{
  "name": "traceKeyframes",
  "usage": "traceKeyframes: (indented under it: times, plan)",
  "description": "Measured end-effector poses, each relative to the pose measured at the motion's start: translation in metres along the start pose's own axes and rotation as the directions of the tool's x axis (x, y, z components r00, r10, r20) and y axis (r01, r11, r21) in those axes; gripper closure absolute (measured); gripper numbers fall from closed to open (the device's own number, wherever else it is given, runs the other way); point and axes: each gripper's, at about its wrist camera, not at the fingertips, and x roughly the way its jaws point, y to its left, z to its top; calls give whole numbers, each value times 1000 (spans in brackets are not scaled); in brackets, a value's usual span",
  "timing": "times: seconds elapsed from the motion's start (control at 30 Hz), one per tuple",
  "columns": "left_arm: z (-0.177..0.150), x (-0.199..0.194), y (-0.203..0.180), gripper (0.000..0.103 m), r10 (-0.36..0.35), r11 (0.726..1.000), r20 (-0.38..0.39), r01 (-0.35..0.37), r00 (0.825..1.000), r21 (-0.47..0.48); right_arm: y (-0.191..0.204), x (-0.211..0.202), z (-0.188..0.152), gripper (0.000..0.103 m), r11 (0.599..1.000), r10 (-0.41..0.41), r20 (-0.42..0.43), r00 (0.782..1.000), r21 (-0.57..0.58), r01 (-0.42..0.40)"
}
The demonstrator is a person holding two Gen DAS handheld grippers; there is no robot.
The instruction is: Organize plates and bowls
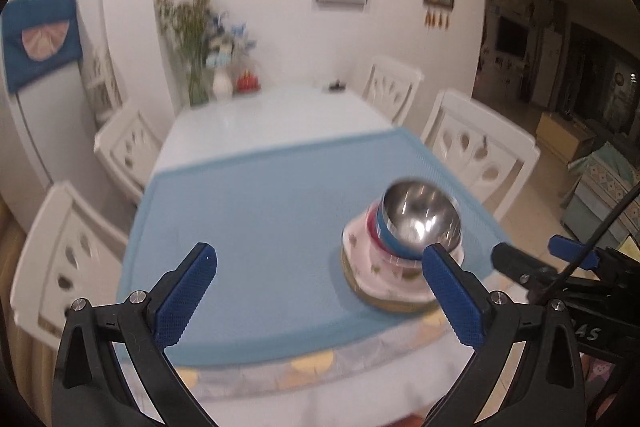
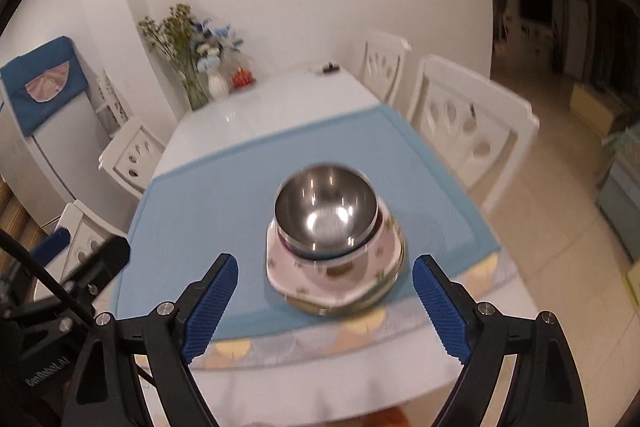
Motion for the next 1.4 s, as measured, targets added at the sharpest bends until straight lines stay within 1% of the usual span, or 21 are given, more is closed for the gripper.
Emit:
traceKeyframes:
  times: [0.1,0.13,0.2,0.27,0.37,0.43,0.67,0.7,0.73,0.8,0.83,0.9,1.0,1.03,1.07,1.13,1.23,1.33,1.4]
  plan:
    - [-9,11,6,0,38,998,-59,-41,998,-37,2,3,-9,16,1000,-25,-33,999,3,25]
    - [-11,12,10,0,42,998,-66,-45,997,-51,3,4,-11,15,1000,-30,-38,999,0,30]
    - [-14,9,16,0,22,996,-70,-28,997,-80,6,2,-14,15,999,-40,-42,998,-15,40]
    - [-16,8,20,1,27,995,-63,-33,998,-99,9,1,-17,15,998,-47,-39,998,-30,46]
    - [-15,5,24,0,34,993,-59,-40,998,-107,13,-1,-18,15,997,-63,-40,997,-53,61]
    - [-13,2,26,0,39,993,-43,-43,998,-111,14,-1,-17,15,996,-66,-41,997,-61,63]
    - [-13,-2,22,0,71,994,-14,-72,997,-81,16,4,-15,15,996,-65,-65,996,-63,61]
    - [-13,-1,22,0,64,995,-22,-66,998,-79,17,6,-17,15,995,-70,-70,995,-71,65]
    - [-14,2,22,0,38,996,-45,-42,998,-81,18,7,-19,15,995,-74,-76,994,-79,68]
    - [-14,10,25,0,-43,993,-105,32,994,-109,20,9,-22,16,994,-72,-85,994,-88,65]
    - [-14,12,28,0,-65,990,-120,49,991,-135,21,10,-24,16,994,-71,-89,994,-90,62]
    - [-15,15,33,1,-74,983,-123,52,990,-176,20,10,-26,15,994,-69,-94,993,-91,60]
    - [-16,16,35,1,-66,983,-120,43,991,-180,17,11,-27,15,994,-74,-97,993,-88,66]
    - [-15,17,35,0,-75,983,-124,52,989,-177,15,11,-27,15,994,-73,-100,992,-87,64]
    - [-15,18,35,0,-99,981,-133,75,986,-177,14,11,-27,15,994,-72,-100,992,-85,63]
    - [-13,20,38,1,-128,975,-131,100,983,-199,11,11,-28,15,995,-73,-102,992,-78,65]
    - [-12,19,37,0,-105,977,-112,81,988,-199,8,13,-28,15,995,-80,-110,991,-76,72]
    - [-9,17,28,1,-26,991,-88,15,996,-132,6,13,-28,15,994,-85,-109,990,-75,77]
    - [-7,14,23,0,5,995,-75,-13,997,-99,5,14,-27,15,994,-87,-108,990,-74,79]
